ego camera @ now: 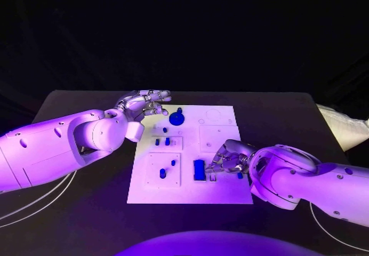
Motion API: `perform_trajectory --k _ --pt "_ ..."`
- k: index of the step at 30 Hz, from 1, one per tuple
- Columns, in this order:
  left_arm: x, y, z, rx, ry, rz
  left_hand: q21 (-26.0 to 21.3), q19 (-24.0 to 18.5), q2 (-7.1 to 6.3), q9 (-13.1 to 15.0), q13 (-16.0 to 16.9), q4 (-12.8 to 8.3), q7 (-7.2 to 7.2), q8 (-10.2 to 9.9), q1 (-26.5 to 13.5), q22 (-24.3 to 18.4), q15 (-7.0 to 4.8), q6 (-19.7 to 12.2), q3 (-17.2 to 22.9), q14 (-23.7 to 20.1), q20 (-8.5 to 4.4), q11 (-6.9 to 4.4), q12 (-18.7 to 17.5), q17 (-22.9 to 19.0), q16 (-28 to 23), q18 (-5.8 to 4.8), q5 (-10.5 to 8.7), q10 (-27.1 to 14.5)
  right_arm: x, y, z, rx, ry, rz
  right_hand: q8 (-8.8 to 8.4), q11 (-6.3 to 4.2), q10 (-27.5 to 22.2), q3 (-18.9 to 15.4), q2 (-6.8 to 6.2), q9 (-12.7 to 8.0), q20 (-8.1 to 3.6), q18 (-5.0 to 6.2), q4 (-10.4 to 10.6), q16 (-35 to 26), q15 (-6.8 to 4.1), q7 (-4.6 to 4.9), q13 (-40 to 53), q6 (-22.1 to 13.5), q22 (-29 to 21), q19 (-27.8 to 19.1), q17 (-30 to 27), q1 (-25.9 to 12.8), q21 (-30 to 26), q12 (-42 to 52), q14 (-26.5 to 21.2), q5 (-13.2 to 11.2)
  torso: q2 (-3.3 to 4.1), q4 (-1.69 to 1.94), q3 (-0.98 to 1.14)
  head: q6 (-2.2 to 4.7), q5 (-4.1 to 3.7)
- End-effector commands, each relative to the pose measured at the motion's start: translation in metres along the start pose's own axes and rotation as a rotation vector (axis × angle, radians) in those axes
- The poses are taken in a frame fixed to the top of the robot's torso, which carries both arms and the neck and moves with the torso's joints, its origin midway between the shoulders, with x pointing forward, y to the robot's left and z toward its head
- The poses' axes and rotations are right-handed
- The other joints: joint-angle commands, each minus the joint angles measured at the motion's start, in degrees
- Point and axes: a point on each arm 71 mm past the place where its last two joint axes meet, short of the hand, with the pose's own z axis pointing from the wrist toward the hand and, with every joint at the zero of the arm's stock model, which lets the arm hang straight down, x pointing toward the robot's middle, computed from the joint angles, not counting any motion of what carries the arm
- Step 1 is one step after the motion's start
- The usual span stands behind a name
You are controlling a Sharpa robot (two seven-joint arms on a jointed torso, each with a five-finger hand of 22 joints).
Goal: Assemble the parts on the task board
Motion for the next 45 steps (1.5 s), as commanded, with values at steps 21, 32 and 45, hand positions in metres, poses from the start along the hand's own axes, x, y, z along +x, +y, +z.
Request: perform_trajectory --k 21,32,45 --pt "0.005 0.000 0.002 0.009 0.037 -0.001 -0.5 0.4 0.51 0.0 0.0 -0.2 -0.08 0.5 0.4 -0.1 0.06 -0.1 -0.4 -0.5 0.01 -0.18 0.6 -0.2 0.4 1.04 -0.19 -0.1 -0.052 -0.060 -0.029 0.124 -0.177 -0.200 -2.16 0.26 0.5 1.3 1.29 -1.0 0.26 -0.63 -2.2 -0.4 0.01 0.58 0.7 -1.0 2.8 -0.3 0.1 2.5 -0.2 0.3 3.0 3.6 0.23 -1.21 0.21 0.88 -1.62" --pt "0.004 0.000 0.002 0.008 0.040 0.000 -0.5 0.4 0.53 0.0 0.0 -0.2 -0.11 0.6 0.4 -0.2 0.05 0.0 -0.5 -0.5 0.01 -0.20 0.7 -0.2 0.5 1.04 -0.19 -0.1 -0.037 -0.063 -0.022 0.170 -0.103 -0.281 -2.37 0.19 1.1 -0.5 -0.12 -1.3 0.26 -0.75 0.1 0.3 -0.04 0.36 1.6 0.0 3.4 0.0 1.2 -1.1 0.1 1.3 3.2 3.7 0.20 -1.03 0.13 0.68 -2.14" --pt "0.002 0.000 0.002 0.006 0.035 0.001 -0.5 0.4 0.53 0.0 0.0 -0.2 -0.14 0.6 0.4 -0.2 0.04 0.0 -0.5 -0.5 0.00 -0.21 0.7 -0.2 0.5 1.05 -0.19 -0.1 -0.024 -0.050 -0.017 0.117 -0.104 -0.263 -2.39 0.15 1.3 -1.1 -0.57 -1.3 0.23 -0.77 0.4 0.4 -0.06 0.31 2.0 0.2 3.5 0.0 1.3 -1.5 0.2 1.8 3.2 4.2 0.21 -1.04 0.14 0.60 -1.78"
